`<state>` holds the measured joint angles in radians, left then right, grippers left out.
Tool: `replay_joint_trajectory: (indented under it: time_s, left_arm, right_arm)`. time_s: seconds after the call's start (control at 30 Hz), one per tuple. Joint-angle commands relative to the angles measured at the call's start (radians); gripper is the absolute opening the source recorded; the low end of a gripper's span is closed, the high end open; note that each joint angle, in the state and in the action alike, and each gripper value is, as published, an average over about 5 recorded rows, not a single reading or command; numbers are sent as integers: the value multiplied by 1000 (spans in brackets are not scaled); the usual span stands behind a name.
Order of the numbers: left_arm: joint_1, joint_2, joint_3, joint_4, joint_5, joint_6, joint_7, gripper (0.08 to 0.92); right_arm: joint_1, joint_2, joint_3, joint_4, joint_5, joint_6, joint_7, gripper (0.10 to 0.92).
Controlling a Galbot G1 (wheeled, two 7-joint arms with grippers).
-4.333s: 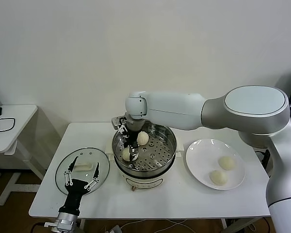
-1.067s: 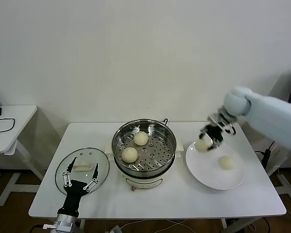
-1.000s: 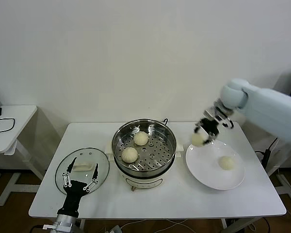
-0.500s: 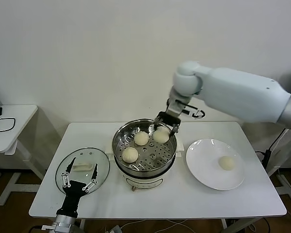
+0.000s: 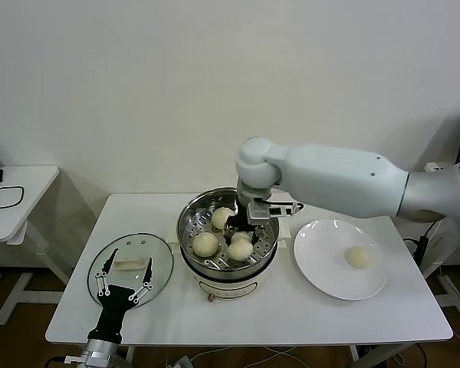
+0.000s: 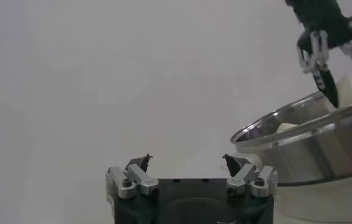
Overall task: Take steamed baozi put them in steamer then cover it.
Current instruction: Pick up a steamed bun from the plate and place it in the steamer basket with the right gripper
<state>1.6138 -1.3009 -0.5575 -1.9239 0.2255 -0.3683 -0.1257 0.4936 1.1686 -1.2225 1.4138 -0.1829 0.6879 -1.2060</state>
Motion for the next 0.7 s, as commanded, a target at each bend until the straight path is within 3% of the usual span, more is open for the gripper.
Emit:
replay_joint_trajectory:
  time_s: [0.03,0.43,0.7]
  left_arm:
    - [-1,0,-1,2,-1,-2,0,823]
    - [-1,0,-3,6,-5,-7,0,823]
    - [-1,-1,-4,6,-6,-7,0,823]
  right_arm:
    - [-69,35,22,1,-113,89,4,662]
    - [-70,39,24,11,-130,104,-7,684]
    - [-65,18,39,27,-136,105,-13,806]
